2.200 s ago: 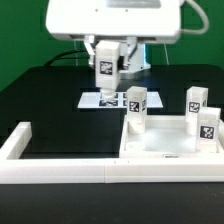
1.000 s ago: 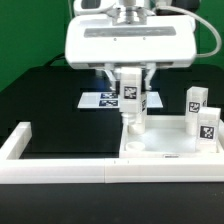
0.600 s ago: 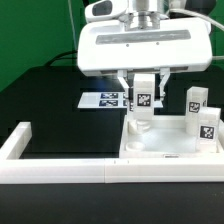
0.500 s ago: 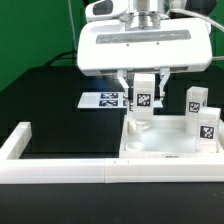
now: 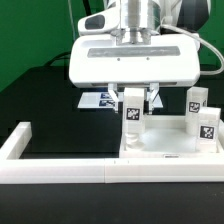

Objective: Assemble square table

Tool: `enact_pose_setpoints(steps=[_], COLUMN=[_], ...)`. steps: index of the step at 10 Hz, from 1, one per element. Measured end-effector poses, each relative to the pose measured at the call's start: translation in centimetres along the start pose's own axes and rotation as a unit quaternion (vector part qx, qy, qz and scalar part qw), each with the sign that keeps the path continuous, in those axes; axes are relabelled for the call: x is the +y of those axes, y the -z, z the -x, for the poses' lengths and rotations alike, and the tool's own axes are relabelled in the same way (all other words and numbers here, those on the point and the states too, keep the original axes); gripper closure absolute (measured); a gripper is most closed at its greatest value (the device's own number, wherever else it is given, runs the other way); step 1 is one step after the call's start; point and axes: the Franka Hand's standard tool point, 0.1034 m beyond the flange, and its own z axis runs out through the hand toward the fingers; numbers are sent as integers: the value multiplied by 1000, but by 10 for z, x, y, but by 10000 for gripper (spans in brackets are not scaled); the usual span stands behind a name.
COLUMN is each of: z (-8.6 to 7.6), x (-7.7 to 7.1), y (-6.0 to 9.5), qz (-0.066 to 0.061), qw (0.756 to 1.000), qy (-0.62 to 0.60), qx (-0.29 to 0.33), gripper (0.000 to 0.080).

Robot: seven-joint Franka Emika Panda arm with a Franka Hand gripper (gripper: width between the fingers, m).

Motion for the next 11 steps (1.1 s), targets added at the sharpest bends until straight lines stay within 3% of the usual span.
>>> enact_pose_setpoints(steps=[11], z=[15], x=[-11], y=[-11], qz=[-3], qw=[1000], qy=[9], qx=[-9], gripper=[514])
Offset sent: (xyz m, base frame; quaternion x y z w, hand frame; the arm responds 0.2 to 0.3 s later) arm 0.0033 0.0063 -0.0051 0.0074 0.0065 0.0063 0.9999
